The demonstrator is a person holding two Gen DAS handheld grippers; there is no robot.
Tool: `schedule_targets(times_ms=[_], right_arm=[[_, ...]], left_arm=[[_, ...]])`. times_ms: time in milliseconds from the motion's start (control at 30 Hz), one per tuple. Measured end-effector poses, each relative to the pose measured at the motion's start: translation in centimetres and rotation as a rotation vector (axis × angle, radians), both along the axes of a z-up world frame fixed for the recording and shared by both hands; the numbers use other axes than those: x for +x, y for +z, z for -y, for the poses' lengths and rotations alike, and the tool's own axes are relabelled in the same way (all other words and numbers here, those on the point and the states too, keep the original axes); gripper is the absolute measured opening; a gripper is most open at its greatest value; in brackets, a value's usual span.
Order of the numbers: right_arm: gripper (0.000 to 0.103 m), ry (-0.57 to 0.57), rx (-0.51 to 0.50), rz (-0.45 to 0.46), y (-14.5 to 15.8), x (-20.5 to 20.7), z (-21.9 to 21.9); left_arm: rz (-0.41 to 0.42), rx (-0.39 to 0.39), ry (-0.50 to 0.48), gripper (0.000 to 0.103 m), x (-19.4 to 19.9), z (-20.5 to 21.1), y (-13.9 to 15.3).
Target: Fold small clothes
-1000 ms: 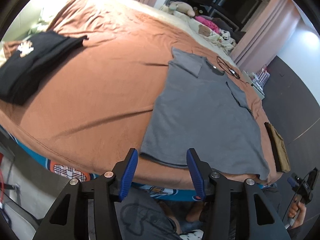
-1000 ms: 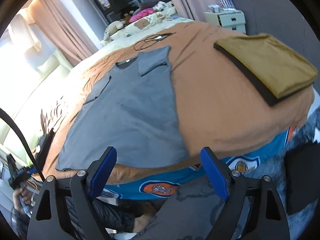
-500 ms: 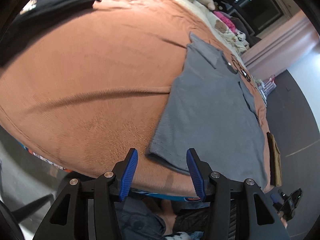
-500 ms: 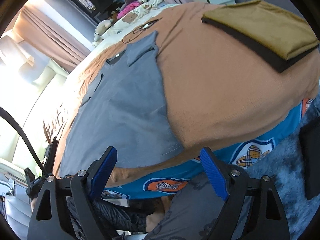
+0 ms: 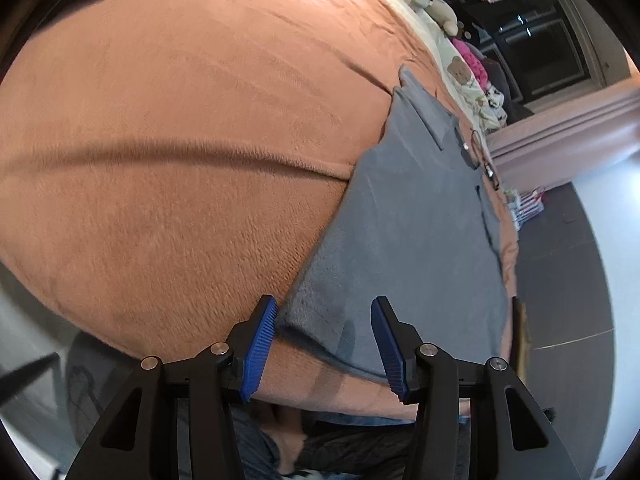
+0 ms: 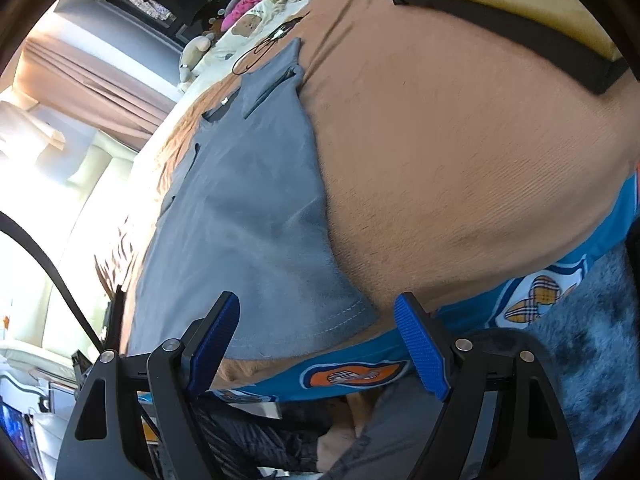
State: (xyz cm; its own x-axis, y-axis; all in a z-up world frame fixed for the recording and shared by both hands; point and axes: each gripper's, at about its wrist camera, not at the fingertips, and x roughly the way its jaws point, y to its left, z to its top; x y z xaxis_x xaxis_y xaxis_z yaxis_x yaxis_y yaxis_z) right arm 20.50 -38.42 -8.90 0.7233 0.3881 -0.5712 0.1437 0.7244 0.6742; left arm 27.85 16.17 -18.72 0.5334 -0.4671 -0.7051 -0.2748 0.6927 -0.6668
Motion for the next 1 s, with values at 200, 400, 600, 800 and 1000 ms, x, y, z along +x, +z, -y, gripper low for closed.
schedule_targets(times_ms=[200,400,600,800,1000], right_arm=[[0.079,0.008,0.084,0.001,-1.6,-0.2,0.1],[0.079,-0.007,0.134,-0.013,-3.1,-0.8,0.4],[0.079,-0.010,0.184,-0.009,-3.9,-0.7,0.8],[0.079,-0.025,0.215,0.007,-4.3,-0.2,0.8],[0.071,0.008,0.248,0.155,-2.5,-1.8,0.3]], left_arm=[[0.017,-0.064,0.016,0.051,-1.0,0.1,-0.2],[0.042,-0.100,0.040,0.050,-1.6,0.2,-0.2],[0.044,-0.102,0.031,0.046,-1.7,1.1,-0.3],[0.052,-0.107,0.053,0.041,-1.4,1.3,-0.3],[0.073,-0.117,0.065,0.038,-1.7,0.7,0.2]])
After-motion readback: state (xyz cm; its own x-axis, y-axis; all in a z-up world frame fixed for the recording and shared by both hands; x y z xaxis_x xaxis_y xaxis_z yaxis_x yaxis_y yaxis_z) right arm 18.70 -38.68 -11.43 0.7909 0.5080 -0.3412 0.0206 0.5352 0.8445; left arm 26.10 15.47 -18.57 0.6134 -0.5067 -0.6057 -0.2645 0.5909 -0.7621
